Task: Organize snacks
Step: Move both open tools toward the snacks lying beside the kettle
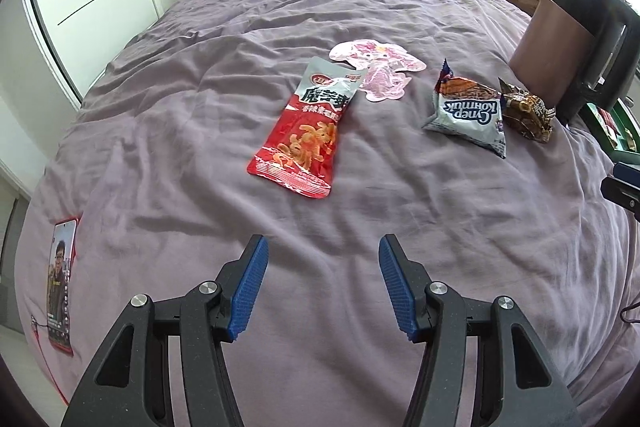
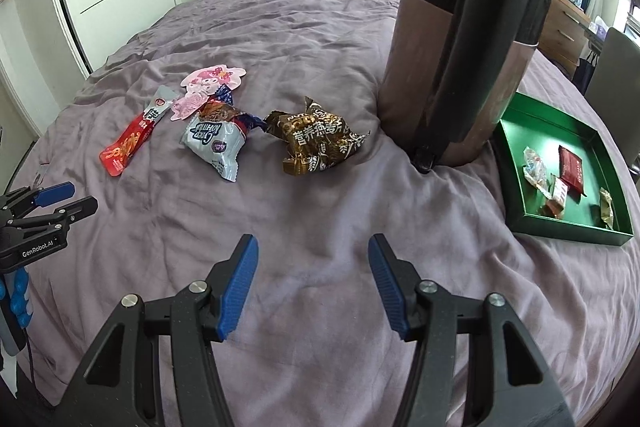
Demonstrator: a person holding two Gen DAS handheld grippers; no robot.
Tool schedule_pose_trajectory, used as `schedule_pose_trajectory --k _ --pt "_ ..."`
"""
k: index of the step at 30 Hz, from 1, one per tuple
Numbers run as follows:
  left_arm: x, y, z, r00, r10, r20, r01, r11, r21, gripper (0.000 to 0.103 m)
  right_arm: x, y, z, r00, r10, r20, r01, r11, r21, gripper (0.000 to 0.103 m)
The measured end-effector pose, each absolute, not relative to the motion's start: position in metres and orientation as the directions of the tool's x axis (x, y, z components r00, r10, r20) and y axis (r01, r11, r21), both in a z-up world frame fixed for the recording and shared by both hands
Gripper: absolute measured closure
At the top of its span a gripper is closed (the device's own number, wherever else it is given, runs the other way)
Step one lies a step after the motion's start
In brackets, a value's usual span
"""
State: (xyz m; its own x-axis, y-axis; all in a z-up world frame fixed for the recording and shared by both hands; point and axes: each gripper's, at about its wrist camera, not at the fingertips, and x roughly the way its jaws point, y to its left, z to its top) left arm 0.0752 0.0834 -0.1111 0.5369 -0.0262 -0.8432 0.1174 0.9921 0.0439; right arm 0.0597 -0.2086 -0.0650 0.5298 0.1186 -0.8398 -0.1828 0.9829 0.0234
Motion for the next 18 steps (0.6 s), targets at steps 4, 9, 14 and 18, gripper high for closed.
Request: schedule_pose_trajectory --k 4,9,14,18 --pt "0.083 0.090 -0.111 0.543 -0.021 -0.840 0.112 0.993 0.048 0.048 0.066 -0.208 -0.071 0.527 0.128 -0.840 -0.184 0.982 0.034 0.000" --pt "0.093 0.096 -0.111 0.548 -0.020 -0.836 0.112 0.992 0.050 0.048 0.071 -0.208 -0.077 0.522 0.137 -0.842 -0.189 0.981 0.043 0.000" --pt "0.104 0.099 -0.110 0.556 -0.022 -0.831 0.111 0.993 0.048 0.048 0.076 -0.212 -0.079 0.522 0.145 -0.841 -0.183 0.982 0.055 0.000" --pt "0.113 0.100 -0.109 0.562 -0.019 -0.827 0.113 0.992 0.054 0.048 0.080 -0.211 -0.079 0.524 0.163 -0.836 -0.183 0.980 0.076 0.000"
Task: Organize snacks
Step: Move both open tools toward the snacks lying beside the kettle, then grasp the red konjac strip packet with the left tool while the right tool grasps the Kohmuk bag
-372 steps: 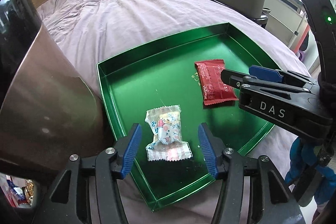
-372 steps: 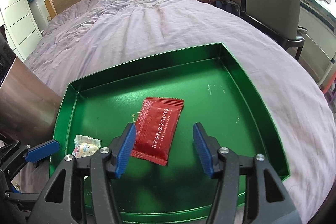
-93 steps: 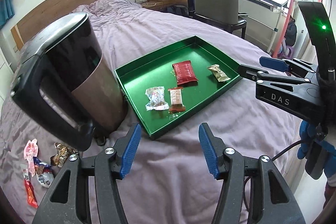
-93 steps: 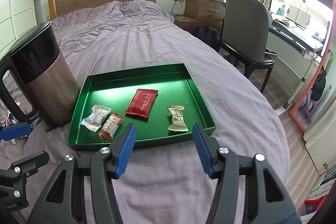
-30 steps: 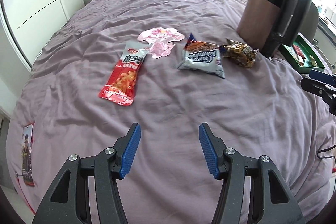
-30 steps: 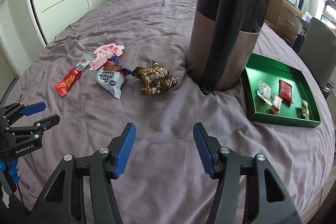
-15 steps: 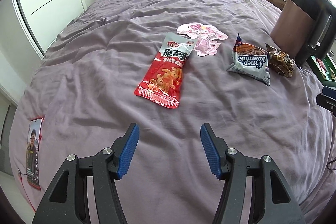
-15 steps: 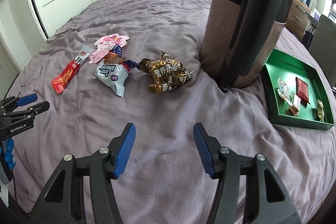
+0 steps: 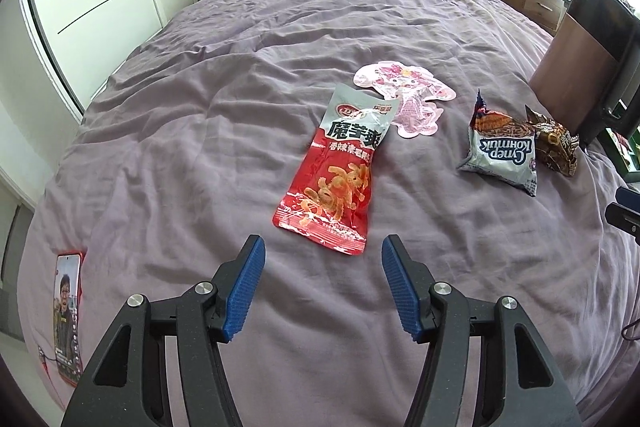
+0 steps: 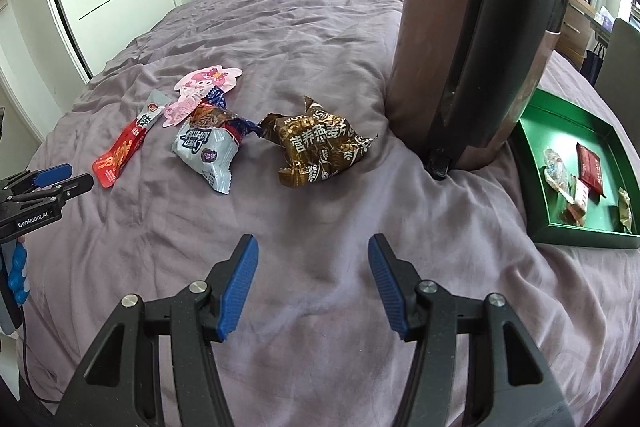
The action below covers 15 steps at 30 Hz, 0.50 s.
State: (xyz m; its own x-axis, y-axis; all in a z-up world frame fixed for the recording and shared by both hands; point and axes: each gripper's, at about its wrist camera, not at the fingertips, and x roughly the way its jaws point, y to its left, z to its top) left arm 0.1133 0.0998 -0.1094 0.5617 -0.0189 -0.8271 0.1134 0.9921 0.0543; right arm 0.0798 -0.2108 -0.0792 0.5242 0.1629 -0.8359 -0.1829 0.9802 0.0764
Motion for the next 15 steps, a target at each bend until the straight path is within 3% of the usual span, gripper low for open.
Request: schedule_pose_trajectory --k 15 --pt "0.150 0.098 -0.116 0.559 -0.054 -0.827 0.162 0.986 0.045 0.048 0.114 -0.157 -0.087 0.476 0.370 -0.798 -0.273 0.924 0.266 0.000"
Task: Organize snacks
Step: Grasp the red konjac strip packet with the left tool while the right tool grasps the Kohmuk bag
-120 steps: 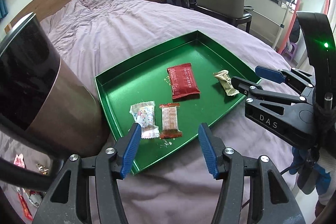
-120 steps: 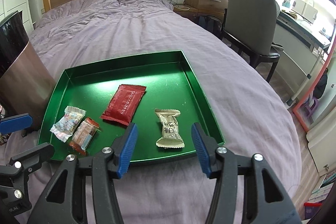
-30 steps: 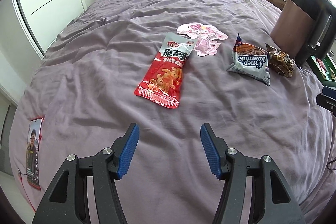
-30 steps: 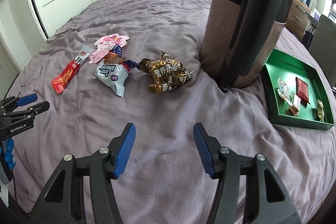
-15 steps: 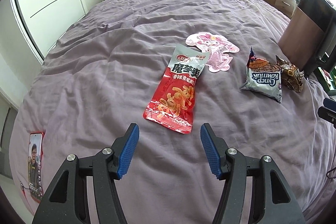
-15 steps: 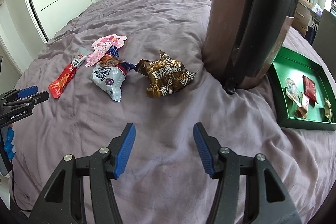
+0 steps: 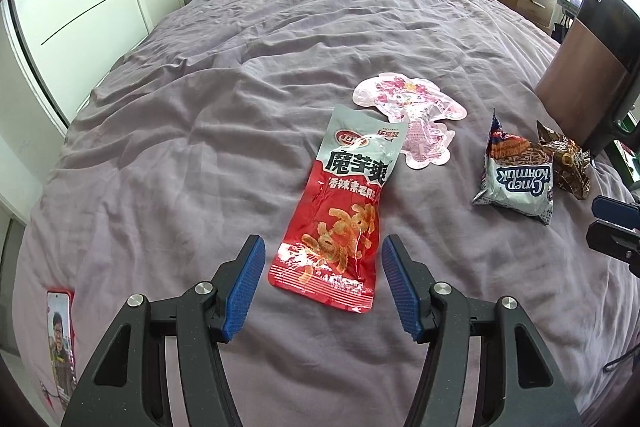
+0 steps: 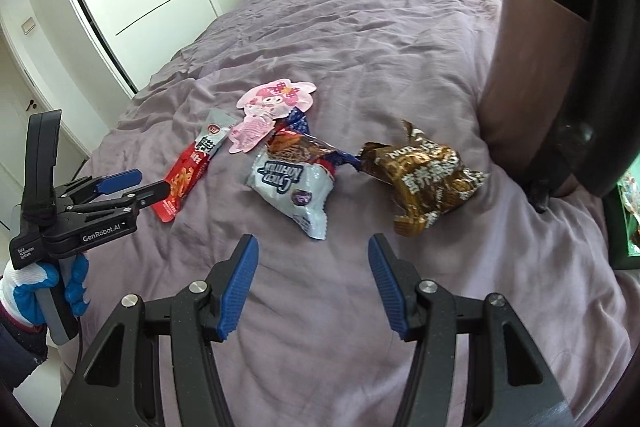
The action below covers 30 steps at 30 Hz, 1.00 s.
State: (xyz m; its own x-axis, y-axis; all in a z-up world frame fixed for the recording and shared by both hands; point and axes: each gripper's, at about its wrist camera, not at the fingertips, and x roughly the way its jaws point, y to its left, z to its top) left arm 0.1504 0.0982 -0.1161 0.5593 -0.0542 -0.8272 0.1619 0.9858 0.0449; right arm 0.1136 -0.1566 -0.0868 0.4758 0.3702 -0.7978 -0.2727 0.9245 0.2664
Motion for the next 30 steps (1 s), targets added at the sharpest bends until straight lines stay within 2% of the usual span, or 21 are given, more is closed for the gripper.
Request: schedule_pose_trajectory --k 11,30 --pt "0.169 0.094 -0.133 0.536 -0.074 -0.841 0.224 0.973 0.057 0.048 0.150 -0.142 -0.110 0.438 0.437 -0.786 -0.233 0.899 0.370 0.000" --pt "0.195 0.101 -0.154 0.491 -0.140 -0.860 0.247 0.969 -0.017 0.045 0.188 -0.136 -0.141 0.414 0.510 -0.754 -0.181 0.858 0.481 0.000"
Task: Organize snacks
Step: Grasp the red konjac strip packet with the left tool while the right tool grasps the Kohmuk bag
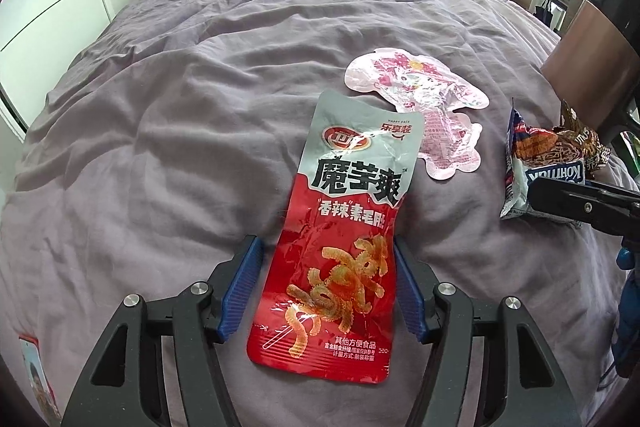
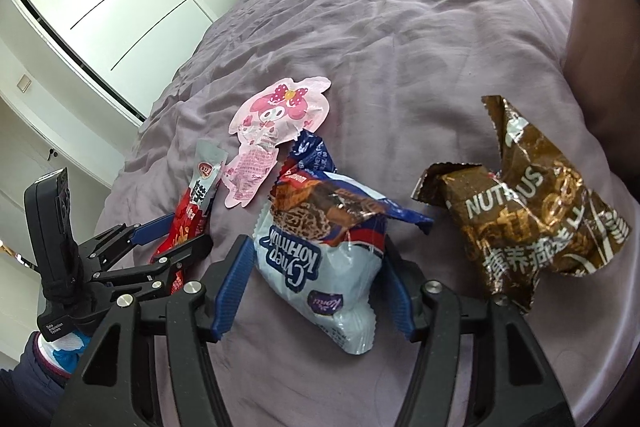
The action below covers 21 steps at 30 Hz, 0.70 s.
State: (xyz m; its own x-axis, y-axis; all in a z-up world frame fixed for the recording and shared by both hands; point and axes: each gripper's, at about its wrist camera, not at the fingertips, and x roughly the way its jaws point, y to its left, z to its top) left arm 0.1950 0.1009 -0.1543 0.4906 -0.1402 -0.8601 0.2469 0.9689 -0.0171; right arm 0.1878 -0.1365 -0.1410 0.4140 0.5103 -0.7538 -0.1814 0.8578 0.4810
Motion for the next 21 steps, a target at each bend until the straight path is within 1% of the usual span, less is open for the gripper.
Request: schedule_pose_trajectory --k 7,8,9,13,16,18,19,21 --pt "0.197 0.103 -0.156 0.487 -0.168 -0.857 0.240 0.969 -0.053 0.046 0.191 -0.141 -0.144 0.430 0.540 -0.723 -0.160 0.834 0.528 0.000" --pt "0.197 0.104 -0.156 0.488 -0.172 -0.856 0.236 0.970 -0.060 0.048 0.190 -0.141 -0.143 0.436 0.539 -0.721 -0.159 0.835 0.527 0.000" --pt "0.197 0.105 -0.156 0.491 -0.172 -0.854 0.232 0.971 -0.062 0.052 0.190 -0.141 -0.142 0.441 0.536 -0.720 -0.160 0.836 0.525 0.000" --pt "0.196 0.106 -0.157 0.503 -0.167 -0.848 0.218 0.974 -0.063 0.055 0.189 -0.142 -0.140 0.450 0.521 -0.725 -0.162 0.846 0.508 0.000" --pt "0.194 0.105 -0.157 0.508 -0.167 -0.845 0.228 0.972 -0.055 0.058 0.187 -0.136 -0.137 0.453 0.498 -0.740 -0.187 0.864 0.467 0.000" --pt "0.194 0.107 -0.157 0.509 -0.180 -0.842 0.224 0.972 -0.072 0.065 0.187 -0.133 -0.135 0.460 0.484 -0.744 -0.199 0.873 0.446 0.000" --pt "0.194 0.109 -0.157 0.507 -0.190 -0.840 0.220 0.972 -0.087 0.066 0.186 -0.132 -0.134 0.463 0.479 -0.746 -0.204 0.876 0.437 0.000" --pt "0.195 0.113 -0.157 0.506 -0.210 -0.837 0.215 0.970 -0.114 0.073 0.185 -0.131 -0.134 0.466 0.473 -0.748 -0.213 0.880 0.424 0.000"
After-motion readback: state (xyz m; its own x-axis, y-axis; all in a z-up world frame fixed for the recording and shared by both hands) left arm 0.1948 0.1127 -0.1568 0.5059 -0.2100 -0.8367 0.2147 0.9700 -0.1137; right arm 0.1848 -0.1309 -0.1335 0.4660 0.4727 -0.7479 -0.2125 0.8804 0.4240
